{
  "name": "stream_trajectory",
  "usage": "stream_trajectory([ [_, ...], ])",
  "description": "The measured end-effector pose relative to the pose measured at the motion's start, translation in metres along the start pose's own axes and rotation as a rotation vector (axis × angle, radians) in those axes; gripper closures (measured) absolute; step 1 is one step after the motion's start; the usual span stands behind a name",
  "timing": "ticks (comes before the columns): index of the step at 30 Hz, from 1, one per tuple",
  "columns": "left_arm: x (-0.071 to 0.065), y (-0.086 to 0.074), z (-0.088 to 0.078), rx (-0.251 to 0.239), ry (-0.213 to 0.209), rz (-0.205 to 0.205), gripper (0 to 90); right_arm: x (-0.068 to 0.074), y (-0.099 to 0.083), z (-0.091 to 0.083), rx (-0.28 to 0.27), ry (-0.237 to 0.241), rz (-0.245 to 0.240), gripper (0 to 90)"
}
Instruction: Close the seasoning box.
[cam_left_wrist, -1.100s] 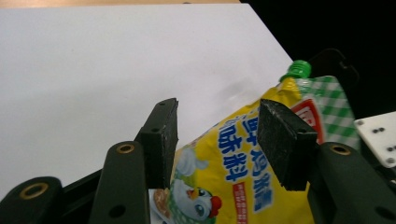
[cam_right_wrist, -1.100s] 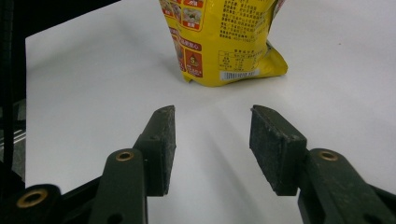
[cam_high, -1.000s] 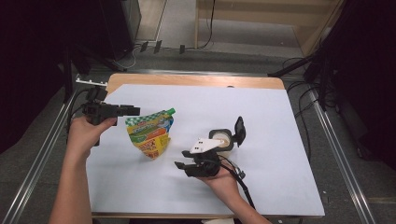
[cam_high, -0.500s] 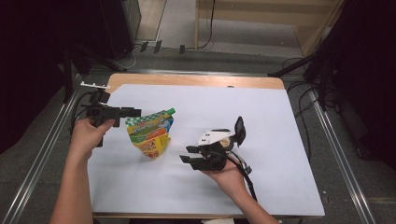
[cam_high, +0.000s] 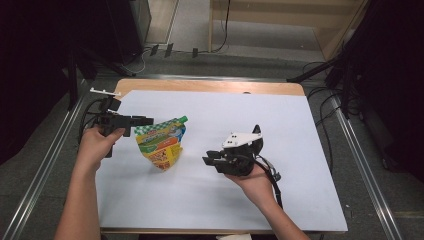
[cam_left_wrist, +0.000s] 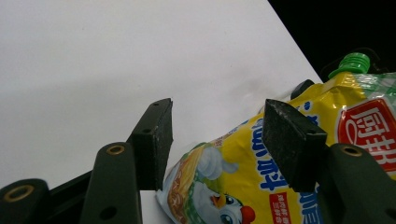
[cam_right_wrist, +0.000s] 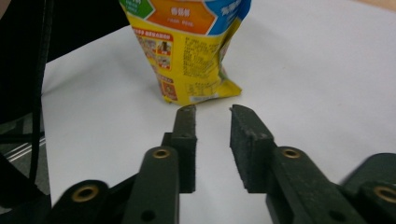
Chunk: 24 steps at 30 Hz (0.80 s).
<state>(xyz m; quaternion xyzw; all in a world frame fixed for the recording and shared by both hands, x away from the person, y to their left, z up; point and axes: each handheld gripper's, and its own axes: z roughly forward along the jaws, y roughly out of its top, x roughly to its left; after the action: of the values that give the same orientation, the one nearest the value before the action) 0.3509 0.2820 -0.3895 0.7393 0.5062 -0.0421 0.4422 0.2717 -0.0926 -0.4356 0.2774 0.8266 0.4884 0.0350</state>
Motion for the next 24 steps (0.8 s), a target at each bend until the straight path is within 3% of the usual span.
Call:
stream_trajectory([
  [10,-0.001,0.000,0.002,0.018,0.012,0.009,43.1,-0.013,0.007,-0.020,0.014,0.003,0.036,89.6],
  [24,0.000,-0.002,0.003,0.025,0.019,0.006,42.6,-0.032,0.016,-0.055,-0.001,-0.027,0.060,90.0],
])
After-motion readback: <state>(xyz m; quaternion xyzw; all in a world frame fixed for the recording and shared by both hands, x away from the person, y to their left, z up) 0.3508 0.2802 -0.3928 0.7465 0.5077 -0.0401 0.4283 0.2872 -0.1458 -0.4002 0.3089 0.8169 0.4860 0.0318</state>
